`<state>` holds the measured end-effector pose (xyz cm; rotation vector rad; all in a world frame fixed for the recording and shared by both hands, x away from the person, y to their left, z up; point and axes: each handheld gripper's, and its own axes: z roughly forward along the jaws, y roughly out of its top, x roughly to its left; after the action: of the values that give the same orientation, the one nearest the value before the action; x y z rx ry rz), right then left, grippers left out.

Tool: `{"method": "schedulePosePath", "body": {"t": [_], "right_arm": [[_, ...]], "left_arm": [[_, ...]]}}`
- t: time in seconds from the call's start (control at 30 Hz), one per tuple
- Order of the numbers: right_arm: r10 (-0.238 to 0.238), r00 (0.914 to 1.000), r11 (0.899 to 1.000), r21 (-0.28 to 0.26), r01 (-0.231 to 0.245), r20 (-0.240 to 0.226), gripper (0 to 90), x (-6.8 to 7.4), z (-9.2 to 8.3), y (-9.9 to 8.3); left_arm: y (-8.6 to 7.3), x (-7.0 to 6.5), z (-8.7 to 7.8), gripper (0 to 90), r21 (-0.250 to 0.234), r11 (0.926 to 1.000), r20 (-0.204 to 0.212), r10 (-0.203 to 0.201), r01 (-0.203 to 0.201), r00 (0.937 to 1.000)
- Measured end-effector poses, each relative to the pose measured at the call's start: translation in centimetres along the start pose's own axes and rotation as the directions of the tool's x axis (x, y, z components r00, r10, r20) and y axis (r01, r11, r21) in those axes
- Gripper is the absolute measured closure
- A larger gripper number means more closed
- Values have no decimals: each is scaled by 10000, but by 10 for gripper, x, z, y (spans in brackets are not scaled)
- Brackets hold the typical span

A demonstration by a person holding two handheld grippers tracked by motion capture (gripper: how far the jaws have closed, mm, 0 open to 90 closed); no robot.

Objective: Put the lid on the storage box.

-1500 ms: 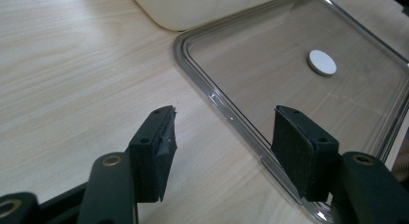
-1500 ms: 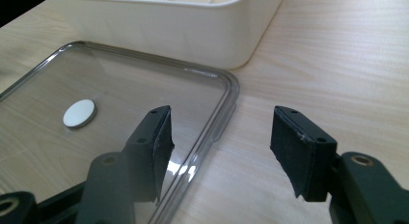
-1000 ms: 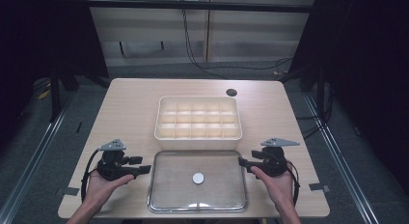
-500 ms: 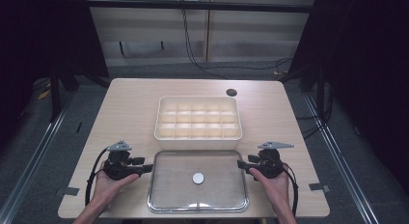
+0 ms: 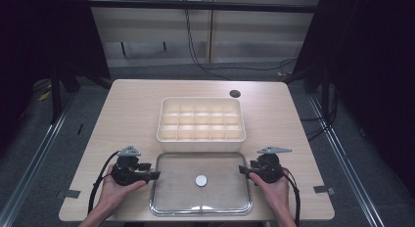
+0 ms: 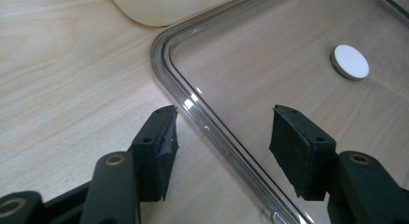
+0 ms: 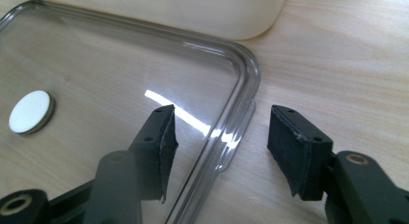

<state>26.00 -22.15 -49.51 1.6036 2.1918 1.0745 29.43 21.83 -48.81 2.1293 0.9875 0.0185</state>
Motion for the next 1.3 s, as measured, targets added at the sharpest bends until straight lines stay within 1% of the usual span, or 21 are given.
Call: {"method": "schedulePosePath", "body": {"t": [0.07,0.13,0.2,0.23,0.27,0.37,0.43,0.47,0.53,0.6,0.67,0.73,0.8,0.83,0.9,0.93,0.97,1.03,1.13,1.23,1.3], "right_arm": [[47,10000,10000,20,-47,-40,422,0,0,0],[61,9999,10000,-6,-61,-95,426,-1,0,-1],[-1,10000,9999,159,2,-85,429,1,2,-1],[-91,10000,9998,197,91,-23,435,2,2,-1],[-113,9999,9997,219,113,11,435,2,2,-1],[-114,9999,9998,186,114,16,437,3,2,-1],[-268,9996,9995,135,269,-58,449,4,3,-1],[-225,9997,9996,143,226,-63,461,5,3,-2],[-173,9997,9998,104,175,-174,466,6,4,-2],[-165,9998,9998,77,166,-90,468,7,4,-2],[-65,9998,10000,-40,64,-164,471,5,5,-3],[257,9993,9995,-159,-262,-276,498,3,4,-3],[895,9943,9956,-238,-910,-583,536,-2,3,-4],[1060,9919,9936,-309,-1083,-698,559,-5,3,-5],[1536,9827,9861,-477,-1592,-1031,578,-10,1,-6],[1536,9827,9861,-477,-1592,-1031,578,-10,1,-6],[1821,9757,9801,-568,-1900,-1215,591,-12,1,-7],[1892,9732,9780,-639,-1987,-1304,595,-13,1,-7],[2268,9601,9664,-846,-2427,-1636,618,-14,-1,-8],[2686,9387,9493,-1059,-2960,-2160,615,-18,-4,-9],[2807,9309,9423,-1171,-3136,-2337,613,-18,-7,-10]], "left_arm": [[-1,-1,2,432,179,9997,-12,192,-192,9998],[-1,-2,3,441,253,9995,-13,196,-196,9998],[-1,-2,6,445,385,9991,178,178,-184,9997],[-1,-1,7,436,408,9990,280,195,-207,9994],[0,-1,7,434,412,9990,238,189,-198,9995],[-1,-1,7,444,383,9990,237,200,-209,9995],[-1,-2,9,451,303,9992,345,262,-273,9991],[-1,-3,10,475,285,9993,449,247,-260,9987],[-1,-4,10,484,309,9989,383,340,-352,9987],[-1,-3,10,491,287,9988,394,393,-404,9985],[-2,-3,10,504,219,9991,358,362,-370,9987],[-1,-3,9,505,273,9987,340,430,-439,9985],[-1,-3,9,504,269,9988,359,388,-398,9986],[-1,-3,9,505,272,9989,372,375,-386,9986],[-2,-3,9,505,301,9986,370,426,-438,9984],[-2,-3,9,505,301,9986,370,426,-438,9984],[-2,-3,8,505,332,9985,380,433,-446,9983],[-3,-3,8,511,249,9989,379,398,-408,9985],[-4,-1,6,523,197,9996,405,212,-220,9990],[-5,-1,6,522,192,9994,350,266,-273,9990],[-4,-1,6,522,250,9992,348,298,-307,9989]]}}
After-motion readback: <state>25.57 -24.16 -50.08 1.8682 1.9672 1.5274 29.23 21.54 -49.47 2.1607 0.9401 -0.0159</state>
